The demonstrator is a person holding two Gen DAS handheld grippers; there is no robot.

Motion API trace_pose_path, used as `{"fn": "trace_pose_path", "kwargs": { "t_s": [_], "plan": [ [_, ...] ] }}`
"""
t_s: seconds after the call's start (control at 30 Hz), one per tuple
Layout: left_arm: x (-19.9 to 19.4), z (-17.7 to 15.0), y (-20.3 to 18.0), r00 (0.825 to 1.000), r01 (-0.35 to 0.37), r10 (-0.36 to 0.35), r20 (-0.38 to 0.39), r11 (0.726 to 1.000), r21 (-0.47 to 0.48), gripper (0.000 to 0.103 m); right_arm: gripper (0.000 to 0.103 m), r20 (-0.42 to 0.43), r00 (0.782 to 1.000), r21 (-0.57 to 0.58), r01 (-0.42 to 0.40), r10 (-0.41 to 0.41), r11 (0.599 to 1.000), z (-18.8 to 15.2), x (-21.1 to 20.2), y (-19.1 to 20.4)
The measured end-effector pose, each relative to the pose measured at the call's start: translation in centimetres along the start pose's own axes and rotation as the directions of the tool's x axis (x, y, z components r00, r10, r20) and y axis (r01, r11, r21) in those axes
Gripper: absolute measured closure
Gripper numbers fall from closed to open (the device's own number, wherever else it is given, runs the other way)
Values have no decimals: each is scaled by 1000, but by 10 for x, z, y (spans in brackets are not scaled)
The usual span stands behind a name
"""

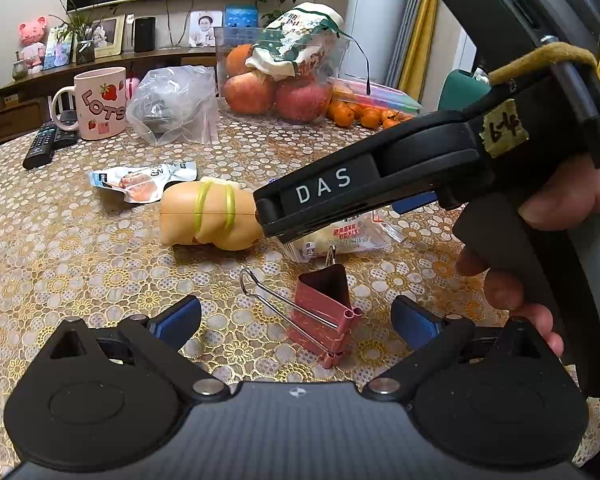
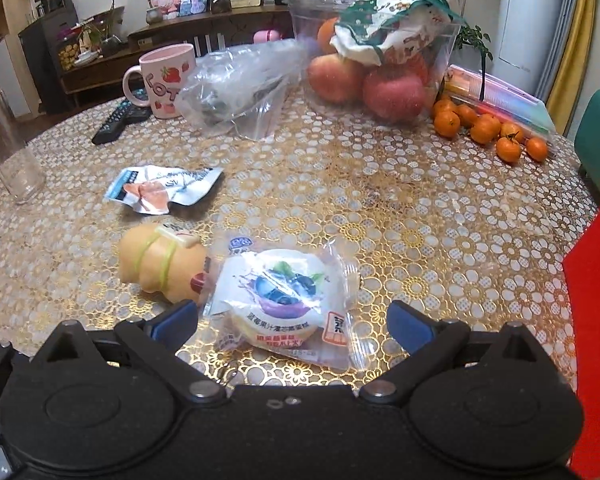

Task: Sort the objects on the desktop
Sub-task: 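Grasp the pink binder clip with the left gripper while the right grasps the blueberry bread bag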

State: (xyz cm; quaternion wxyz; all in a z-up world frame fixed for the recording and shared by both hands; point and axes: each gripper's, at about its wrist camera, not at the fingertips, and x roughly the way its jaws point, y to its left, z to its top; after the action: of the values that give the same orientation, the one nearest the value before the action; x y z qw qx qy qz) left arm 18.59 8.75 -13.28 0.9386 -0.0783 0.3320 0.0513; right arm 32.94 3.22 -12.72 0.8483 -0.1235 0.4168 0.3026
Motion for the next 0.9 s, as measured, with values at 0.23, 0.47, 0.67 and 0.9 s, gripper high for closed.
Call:
{"fn": "trace_pose_path", "kwargs": {
  "t_s": [0.23, 0.47, 0.67, 0.9],
  "plan": [
    [8, 0, 1, 1000, 1, -1, -8, 1000, -4, 12, 2, -8, 1000, 13, -10, 10, 1000, 5, 11, -3],
    [11, -1, 0, 1000, 4, -4, -9, 1000, 18, 20, 5, -31, 998, 15, -51, 51, 999, 6, 19, -4],
    [11, -2, -2, 1000, -12, 12, 5, 999, 36, 31, 13, -40, 994, 23, -97, 98, 995, 0, 15, -8],
    [10, -2, -3, 1000, -24, 23, 11, 998, 57, 52, 24, -18, 993, 40, -112, 113, 993, -3, 8, -10]
  ]
}}
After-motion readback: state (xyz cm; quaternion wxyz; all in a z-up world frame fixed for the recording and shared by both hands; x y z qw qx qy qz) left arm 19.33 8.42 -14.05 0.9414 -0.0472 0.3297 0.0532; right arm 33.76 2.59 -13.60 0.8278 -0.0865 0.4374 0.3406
